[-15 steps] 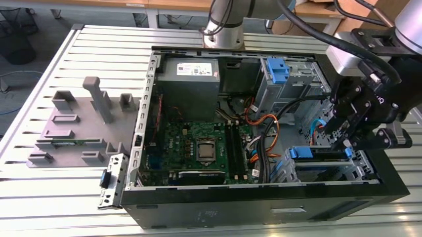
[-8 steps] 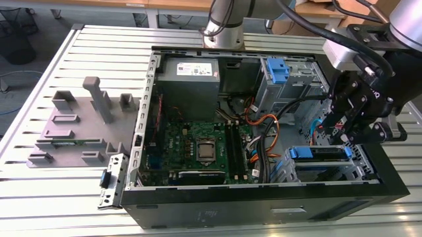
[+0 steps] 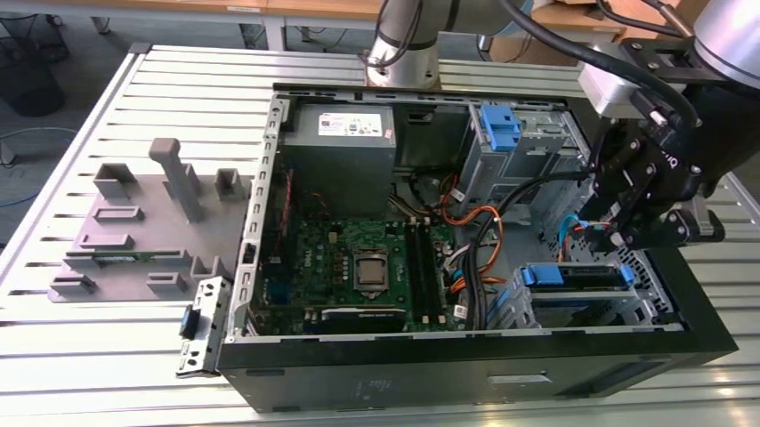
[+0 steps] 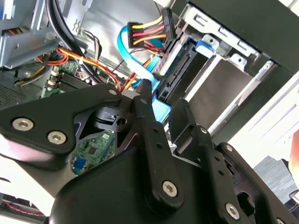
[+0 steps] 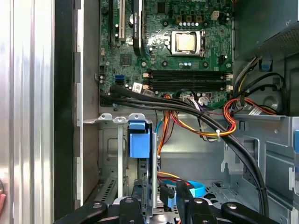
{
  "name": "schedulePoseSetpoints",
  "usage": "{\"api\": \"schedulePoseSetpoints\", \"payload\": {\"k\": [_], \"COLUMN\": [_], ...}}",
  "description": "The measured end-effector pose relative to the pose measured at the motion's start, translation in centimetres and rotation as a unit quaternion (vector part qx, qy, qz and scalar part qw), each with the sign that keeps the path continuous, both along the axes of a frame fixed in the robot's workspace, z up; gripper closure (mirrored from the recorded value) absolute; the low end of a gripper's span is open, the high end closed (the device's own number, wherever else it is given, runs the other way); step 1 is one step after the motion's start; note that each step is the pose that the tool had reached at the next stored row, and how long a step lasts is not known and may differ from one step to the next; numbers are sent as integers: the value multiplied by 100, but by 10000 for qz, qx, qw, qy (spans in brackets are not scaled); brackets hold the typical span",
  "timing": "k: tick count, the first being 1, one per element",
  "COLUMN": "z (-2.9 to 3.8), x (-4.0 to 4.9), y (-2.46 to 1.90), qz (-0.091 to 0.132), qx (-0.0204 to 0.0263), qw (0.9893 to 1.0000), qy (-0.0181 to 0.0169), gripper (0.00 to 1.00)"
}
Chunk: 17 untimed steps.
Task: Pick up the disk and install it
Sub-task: 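Insert the first disk wire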
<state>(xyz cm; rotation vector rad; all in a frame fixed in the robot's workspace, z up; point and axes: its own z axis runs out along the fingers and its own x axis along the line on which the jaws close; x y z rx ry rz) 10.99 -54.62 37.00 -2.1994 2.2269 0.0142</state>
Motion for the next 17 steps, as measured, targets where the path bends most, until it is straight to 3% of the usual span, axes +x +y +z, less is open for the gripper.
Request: {"api": "schedulePoseSetpoints", "payload": {"k": [10, 17], "z": [-112, -119], "x": [48, 51], "y": [14, 14], "qz": [1, 0], "qx": [-2, -2], "qw": [10000, 10000], "qy": [0, 0], "gripper": [58, 58]}}
